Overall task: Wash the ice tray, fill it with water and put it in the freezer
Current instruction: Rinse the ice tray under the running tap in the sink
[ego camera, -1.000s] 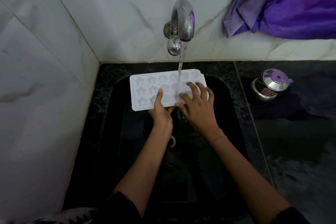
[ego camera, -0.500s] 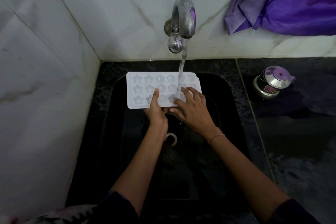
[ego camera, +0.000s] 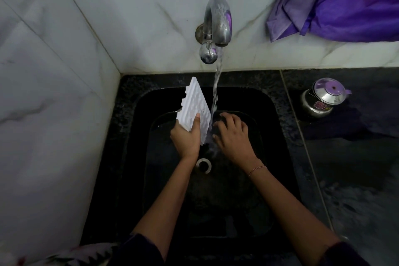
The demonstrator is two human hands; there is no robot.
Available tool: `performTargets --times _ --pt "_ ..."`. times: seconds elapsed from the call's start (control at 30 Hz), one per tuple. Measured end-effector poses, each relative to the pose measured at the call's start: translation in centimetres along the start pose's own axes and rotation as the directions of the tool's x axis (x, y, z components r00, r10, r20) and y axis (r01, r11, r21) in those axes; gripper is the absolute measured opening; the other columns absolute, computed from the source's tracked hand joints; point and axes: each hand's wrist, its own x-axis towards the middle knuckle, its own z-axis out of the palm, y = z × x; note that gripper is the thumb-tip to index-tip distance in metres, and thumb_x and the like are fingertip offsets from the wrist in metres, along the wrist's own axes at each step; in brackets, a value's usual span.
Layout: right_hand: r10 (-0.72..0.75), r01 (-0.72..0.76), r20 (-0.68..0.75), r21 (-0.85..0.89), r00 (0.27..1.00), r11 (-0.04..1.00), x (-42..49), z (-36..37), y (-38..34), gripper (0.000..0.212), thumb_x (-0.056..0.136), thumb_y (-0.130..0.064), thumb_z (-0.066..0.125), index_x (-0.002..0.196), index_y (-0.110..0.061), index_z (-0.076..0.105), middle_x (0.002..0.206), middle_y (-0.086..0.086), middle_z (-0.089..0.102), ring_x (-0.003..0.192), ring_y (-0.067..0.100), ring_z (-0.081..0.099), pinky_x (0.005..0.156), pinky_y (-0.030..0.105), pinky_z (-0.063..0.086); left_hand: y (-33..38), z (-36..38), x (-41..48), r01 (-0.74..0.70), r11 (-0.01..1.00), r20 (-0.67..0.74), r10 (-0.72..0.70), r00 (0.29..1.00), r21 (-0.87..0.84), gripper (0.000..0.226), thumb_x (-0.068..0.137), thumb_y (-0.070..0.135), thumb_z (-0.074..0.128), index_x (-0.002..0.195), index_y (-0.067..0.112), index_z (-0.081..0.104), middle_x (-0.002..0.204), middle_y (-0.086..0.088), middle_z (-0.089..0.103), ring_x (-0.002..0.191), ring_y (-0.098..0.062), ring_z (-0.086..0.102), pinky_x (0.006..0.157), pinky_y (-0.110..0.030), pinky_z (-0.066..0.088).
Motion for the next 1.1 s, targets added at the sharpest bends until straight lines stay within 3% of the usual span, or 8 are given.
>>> performTargets --times 0.17,0.3,0.4,0.67,0.87,0.93,1.0,1.1 --pt "0.130 -0.139 0.049 0.349 0.990 0.927 1.5 -0.2 0.1 0.041 0.092 -0.035 0.050 0.120 -0.005 0.048 0.130 0.015 0.043 0.119 0.029 0.040 0.096 0.043 0.038 -0.2 -1.1 0.0 -0.050 0.989 0.087 0.038 0.995 0.136 0.051 0.077 0.037 0.076 0.113 0.003 0.064 0.106 -0.011 0.070 0.099 -0.024 0.066 0.079 -0.026 0.051" --pt "0.225 -0.422 0.361 0.689 0.905 0.590 2.4 -0.7 0.4 0.050 0.095 -0.042 0.046 0.133 -0.011 0.034 0.132 0.008 0.046 0.114 0.016 0.046 0.092 0.027 0.038 -0.6 -1.9 0.5 0.021 0.988 0.172 -0.047 0.984 0.152 0.045 0.075 0.033 0.078 0.110 0.006 0.066 0.108 -0.010 0.069 0.100 -0.025 0.066 0.076 -0.025 0.050" --pt "0.182 -0.547 0.542 0.653 0.821 0.524 2.1 -0.2 0.8 0.045 0.097 -0.049 0.035 0.128 -0.019 0.047 0.120 0.003 0.058 0.109 0.018 0.055 0.091 0.032 0.044 -0.4 -2.2 1.0 0.081 0.986 0.232 -0.113 0.966 0.144 0.043 0.076 0.027 0.078 0.110 0.005 0.065 0.112 -0.010 0.068 0.103 -0.025 0.065 0.078 -0.026 0.048" --pt "0.365 -0.568 0.442 0.710 0.820 0.416 2.1 0.2 -1.5 0.039 0.100 -0.037 0.035 0.107 -0.009 0.061 0.085 0.009 0.063 0.078 0.020 0.059 0.072 0.031 0.047 -1.6 -2.4 1.7 0.451 0.845 0.375 -0.333 0.865 -0.289 0.046 0.081 0.015 0.072 0.123 0.007 0.055 0.116 -0.012 0.067 0.096 -0.023 0.067 0.082 -0.038 0.056" --pt "0.397 -0.576 0.428 0.695 0.812 0.430 2.1 -0.3 -2.7 0.033 0.101 -0.037 0.034 0.095 -0.012 0.054 0.077 0.005 0.058 0.074 0.019 0.058 0.066 0.029 0.044 -2.7 -2.5 0.5 0.486 0.786 0.510 -0.260 0.820 -0.382 0.060 0.078 0.001 0.072 0.130 0.015 0.047 0.117 -0.009 0.066 0.102 -0.027 0.067 0.083 -0.047 0.056" --pt "0.375 -0.562 0.424 0.696 0.824 0.448 1.7 -0.4 -2.8 0.028 0.100 -0.034 0.035 0.107 -0.011 0.050 0.094 0.011 0.061 0.086 0.023 0.060 0.072 0.033 0.049 -2.9 -2.7 0.5 0.471 0.809 0.499 -0.264 0.826 -0.352 0.062 0.077 -0.002 0.073 0.130 0.016 0.046 0.118 -0.009 0.064 0.103 -0.027 0.066 0.084 -0.047 0.056" --pt "0.342 -0.468 0.324 0.678 0.882 0.567 1.3 -0.5 -2.9 0.036 0.099 -0.029 0.039 0.131 -0.011 0.041 0.124 0.011 0.052 0.111 0.024 0.052 0.087 0.032 0.043 -3.0 -2.7 0.6 0.455 0.822 0.488 -0.258 0.834 -0.342 0.059 0.077 -0.003 0.072 0.127 0.017 0.047 0.116 -0.008 0.064 0.102 -0.025 0.066 0.085 -0.047 0.056" --pt "0.222 -0.239 0.089 0.408 0.971 0.881 1.0 -0.6 -2.7 0.040 0.096 -0.035 0.041 0.134 -0.022 0.042 0.128 0.008 0.044 0.112 0.025 0.042 0.088 0.039 0.043 -3.0 -2.9 0.4 0.424 0.842 0.479 -0.237 0.845 -0.333 0.057 0.078 -0.002 0.072 0.125 0.019 0.047 0.112 -0.003 0.065 0.098 -0.021 0.067 0.080 -0.041 0.057"
